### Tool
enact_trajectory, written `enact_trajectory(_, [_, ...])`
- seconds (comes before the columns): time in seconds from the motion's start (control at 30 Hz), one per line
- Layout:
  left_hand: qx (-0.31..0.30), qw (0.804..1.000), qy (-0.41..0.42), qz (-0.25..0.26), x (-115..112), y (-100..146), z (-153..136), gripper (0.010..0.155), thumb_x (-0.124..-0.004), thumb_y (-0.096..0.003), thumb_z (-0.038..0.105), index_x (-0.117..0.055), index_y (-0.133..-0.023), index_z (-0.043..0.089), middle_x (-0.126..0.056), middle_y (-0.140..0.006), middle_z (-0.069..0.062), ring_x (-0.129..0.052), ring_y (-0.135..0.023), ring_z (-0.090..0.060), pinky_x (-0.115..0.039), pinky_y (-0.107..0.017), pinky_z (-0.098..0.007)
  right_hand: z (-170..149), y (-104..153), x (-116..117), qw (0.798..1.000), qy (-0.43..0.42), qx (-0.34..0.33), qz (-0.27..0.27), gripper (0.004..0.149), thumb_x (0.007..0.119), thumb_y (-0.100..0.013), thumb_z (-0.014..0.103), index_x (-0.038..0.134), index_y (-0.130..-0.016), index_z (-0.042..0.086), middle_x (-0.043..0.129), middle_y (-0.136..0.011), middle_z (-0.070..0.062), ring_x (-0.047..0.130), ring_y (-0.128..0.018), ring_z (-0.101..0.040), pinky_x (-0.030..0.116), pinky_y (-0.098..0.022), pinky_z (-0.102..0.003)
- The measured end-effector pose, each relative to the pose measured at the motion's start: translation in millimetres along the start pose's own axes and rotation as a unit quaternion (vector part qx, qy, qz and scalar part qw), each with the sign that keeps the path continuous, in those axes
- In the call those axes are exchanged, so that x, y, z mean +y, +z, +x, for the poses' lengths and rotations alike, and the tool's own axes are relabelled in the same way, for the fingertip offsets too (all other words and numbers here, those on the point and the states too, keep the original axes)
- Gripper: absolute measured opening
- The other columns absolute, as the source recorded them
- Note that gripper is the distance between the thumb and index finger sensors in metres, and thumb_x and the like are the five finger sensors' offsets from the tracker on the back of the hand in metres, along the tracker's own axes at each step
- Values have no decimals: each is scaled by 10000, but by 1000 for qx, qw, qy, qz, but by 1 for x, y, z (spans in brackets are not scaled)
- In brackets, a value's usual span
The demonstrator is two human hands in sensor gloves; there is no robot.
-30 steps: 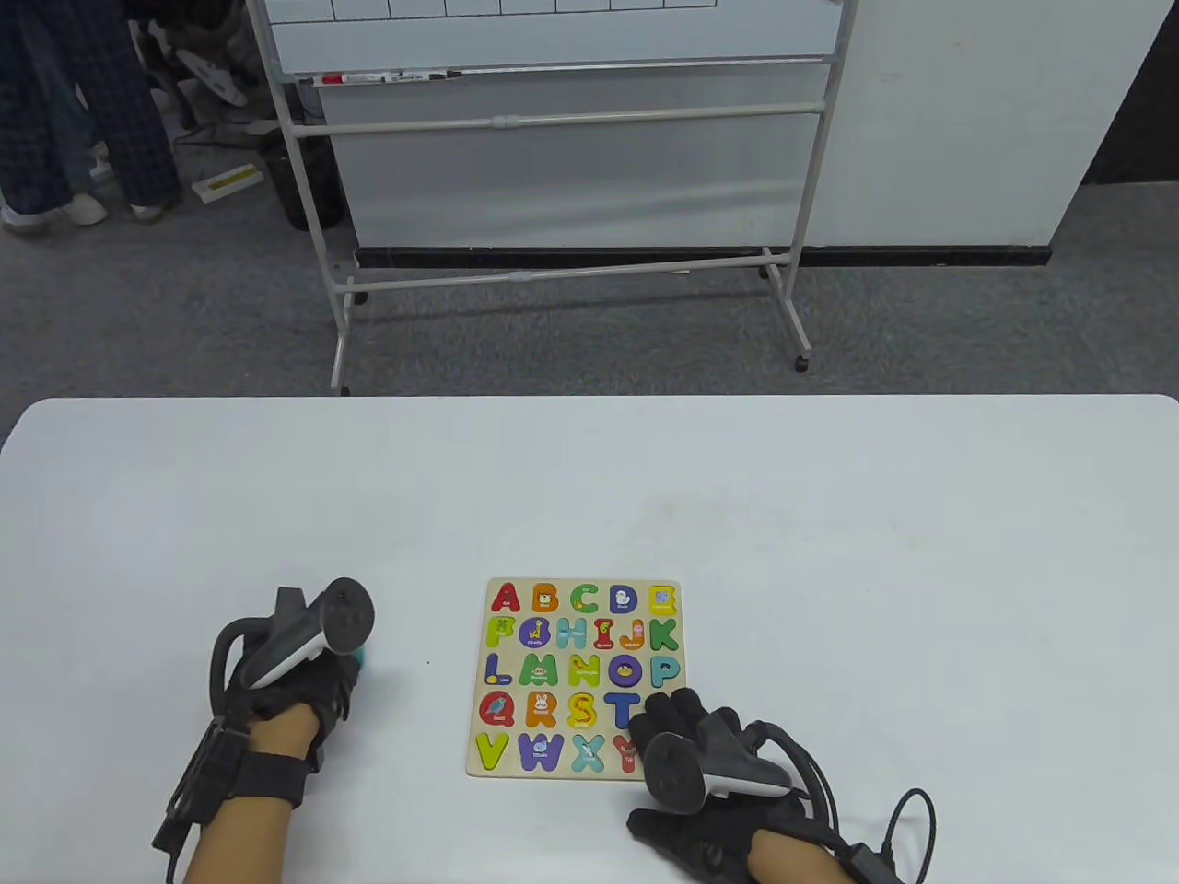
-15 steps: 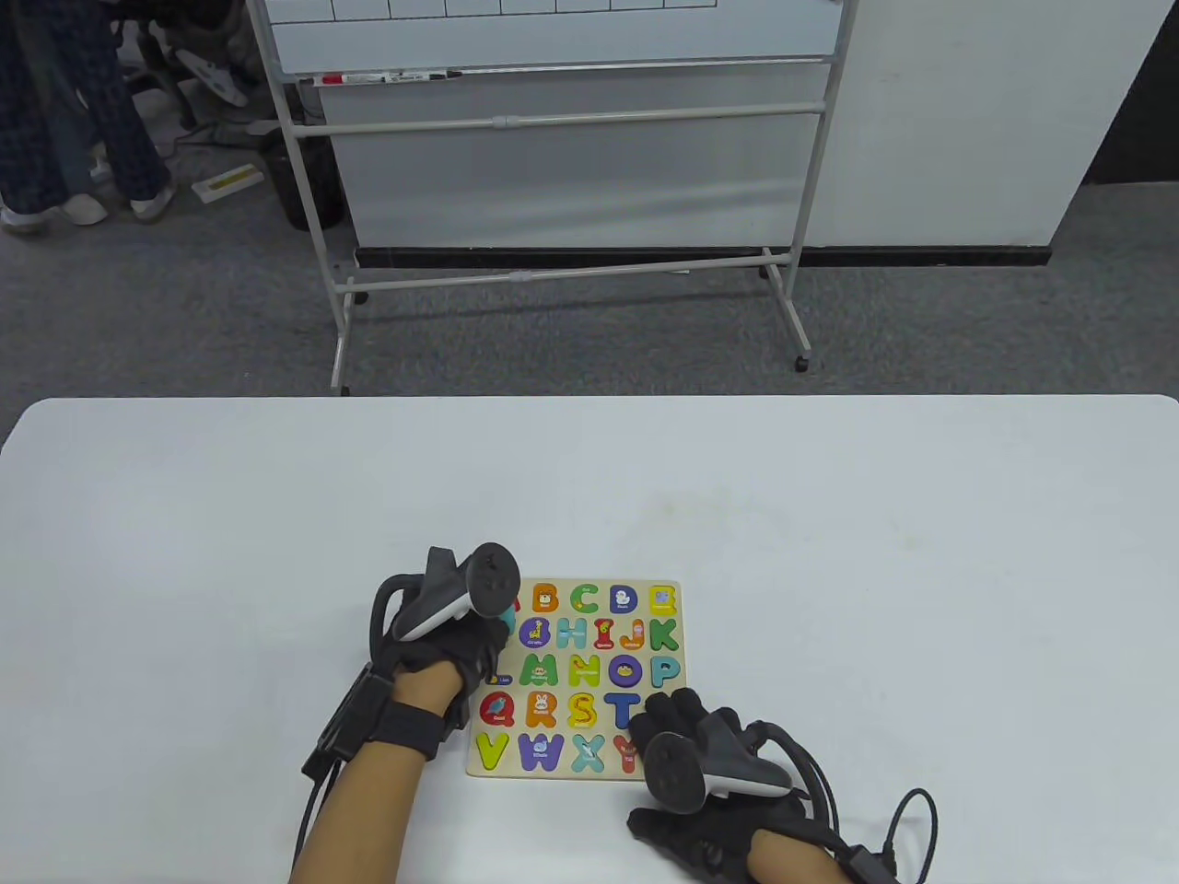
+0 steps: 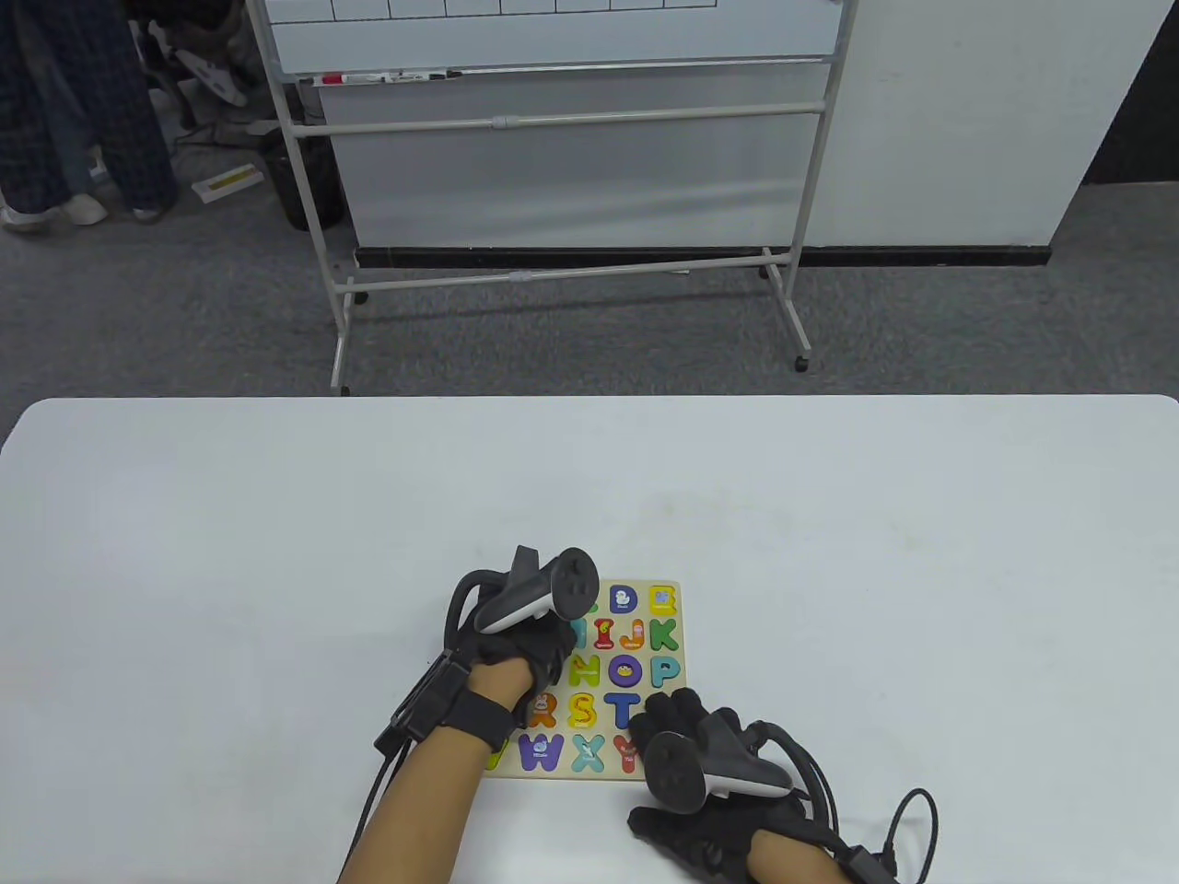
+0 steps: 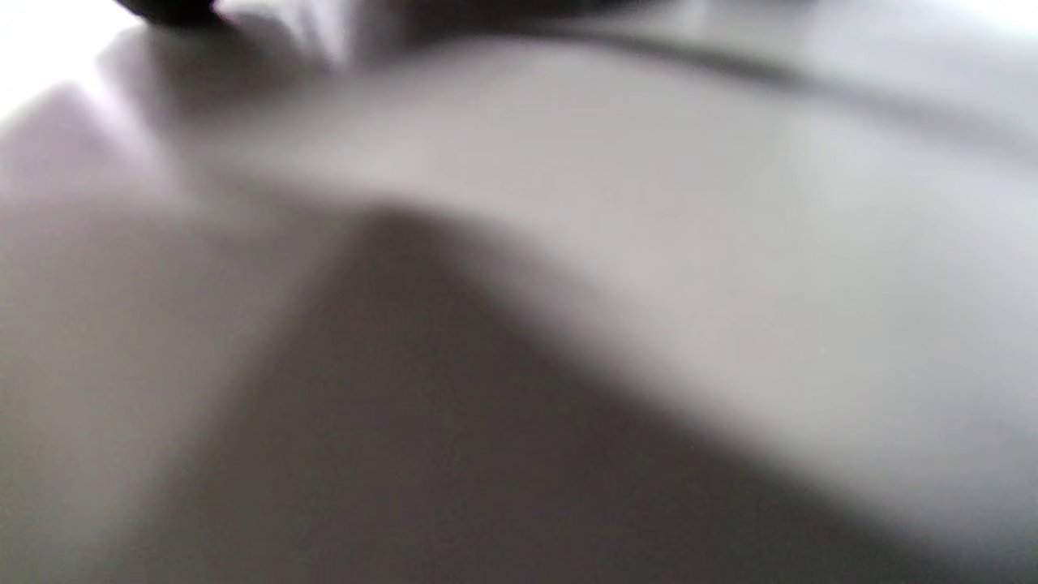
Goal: Hold alphabet puzzle board and insert letter blocks into matching slots
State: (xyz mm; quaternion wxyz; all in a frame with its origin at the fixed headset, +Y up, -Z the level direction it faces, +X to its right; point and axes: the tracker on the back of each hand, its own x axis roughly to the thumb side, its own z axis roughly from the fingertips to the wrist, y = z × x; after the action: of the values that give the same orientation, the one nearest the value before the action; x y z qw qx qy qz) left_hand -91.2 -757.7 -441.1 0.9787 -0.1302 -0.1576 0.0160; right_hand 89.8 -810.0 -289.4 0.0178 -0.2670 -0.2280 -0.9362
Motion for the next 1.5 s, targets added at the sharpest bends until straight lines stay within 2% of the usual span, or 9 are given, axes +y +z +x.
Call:
enact_trajectory(0.33, [-5,1000,-20,7,-7,0,3,570,-901,-452,351,-729,-965,170,-842,-859,-109,-841,-821,-420,-512,-694,-696,0,0,0,1000,-2,1,0,922,472,-474,690,-33,-1066,197,-90,-1134,-121,-57,-1057,-406,170,-725,-659])
enact_trajectory(0.57, [14,1000,-16,13,-7,2,4,519,-903,-447,346,-764,-922,191,-847,-857,-87,-841,-828,-410,-525,-685,-689,0,0,0,1000,-2,1,0,921,473,-474,689,-32,-1067,196,-89,-1134,-119,-57,-1059,-403,170,-724,-660])
enact_trajectory(0.77, [5,998,-42,35,-7,6,8,481,-911,-445,346,-828,-895,199,-888,-845,-81,-890,-820,-403,-552,-679,-681,0,0,0,1000,-3,2,0,921,474,-475,689,-30,-1067,196,-90,-1134,-122,-57,-1058,-405,170,-725,-659])
enact_trajectory(0.83, [-3,998,-55,39,-7,8,10,461,-882,-460,346,-841,-893,195,-898,-849,-84,-900,-830,-396,-556,-679,-680,0,0,0,1000,-3,2,0,922,474,-474,689,-32,-1067,197,-90,-1134,-121,-57,-1057,-405,169,-724,-659])
enact_trajectory(1.0, [-5,998,-64,23,-7,10,12,479,-858,-471,312,-808,-929,182,-871,-886,-95,-873,-866,-409,-547,-681,-684,0,0,-1,1000,-3,2,0,921,472,-474,690,-34,-1066,198,-93,-1133,-120,-59,-1057,-404,167,-724,-658])
enact_trajectory(1.07, [-6,998,-59,27,-8,11,12,461,-810,-492,289,-793,-937,174,-862,-884,-106,-862,-868,-419,-537,-683,-685,0,0,-1,1000,-3,3,0,921,473,-473,690,-33,-1066,199,-91,-1134,-120,-57,-1058,-402,169,-725,-658])
enact_trajectory(1.2, [-12,993,-116,4,-14,11,11,560,-731,-511,317,-633,-1054,220,-789,-919,-94,-815,-901,-410,-526,-687,-682,0,0,-1,1000,-3,3,-1,919,472,-473,690,-33,-1066,200,-92,-1134,-119,-59,-1061,-396,169,-725,-657])
enact_trajectory(1.4, [-16,995,-96,0,-10,14,10,588,-708,-509,402,-618,-1039,165,-783,-939,-126,-815,-902,-427,-532,-683,-690,0,0,-1,1000,-5,4,0,921,478,-473,689,-30,-1067,201,-88,-1135,-121,-54,-1057,-407,171,-726,-657])
enact_trajectory(1.5, [-22,997,-75,29,-1,21,6,587,-697,-509,421,-638,-1029,158,-802,-915,-114,-841,-872,-421,-546,-675,-687,0,0,-1,1000,-6,4,0,922,479,-474,688,-29,-1068,200,-89,-1135,-115,-56,-1060,-398,171,-726,-657])
